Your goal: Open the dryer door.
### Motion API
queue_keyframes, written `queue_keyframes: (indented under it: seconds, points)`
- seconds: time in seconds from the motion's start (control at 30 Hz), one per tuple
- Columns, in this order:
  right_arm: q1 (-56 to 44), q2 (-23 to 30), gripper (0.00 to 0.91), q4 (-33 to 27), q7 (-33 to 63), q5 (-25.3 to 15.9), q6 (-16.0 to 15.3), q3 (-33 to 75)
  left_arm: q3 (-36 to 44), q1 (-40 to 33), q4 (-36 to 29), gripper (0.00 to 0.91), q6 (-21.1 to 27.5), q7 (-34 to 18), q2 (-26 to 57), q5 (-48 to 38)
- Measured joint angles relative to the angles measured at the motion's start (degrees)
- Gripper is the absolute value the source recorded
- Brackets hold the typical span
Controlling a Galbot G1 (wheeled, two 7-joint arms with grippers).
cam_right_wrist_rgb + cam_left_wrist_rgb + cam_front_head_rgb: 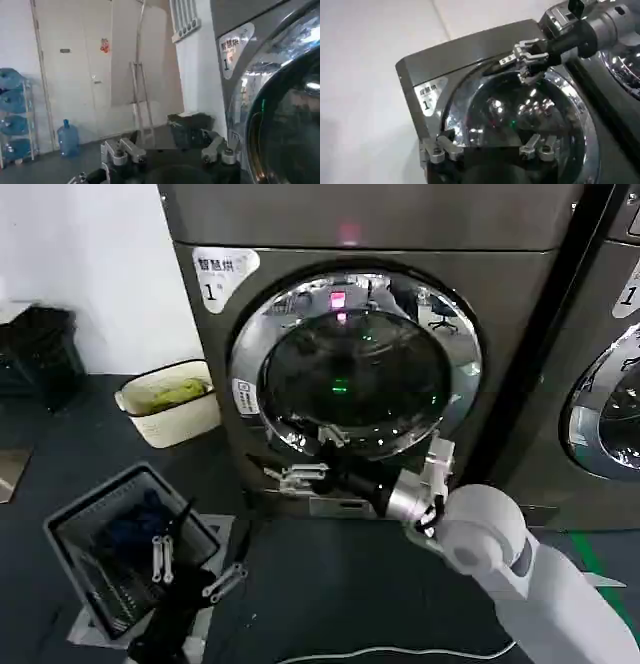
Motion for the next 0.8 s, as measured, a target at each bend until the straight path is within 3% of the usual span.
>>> queue_keyframes:
  seconds: [0.43,0.8]
  points:
    - [-2.81,0.74,0.907,-7.82,-0.33,-13.59,11.07,3.27,-0.16,0.61,-0.56,0.907,-0.55,-0.13,-0.1,-0.16]
    - [2.76,3.28,0.907,-16.26,1.85,-14.09,14.34,-1.42,-1.36,1.9,-2.39,0.907,-0.85,-0.37,-0.43,-0.72]
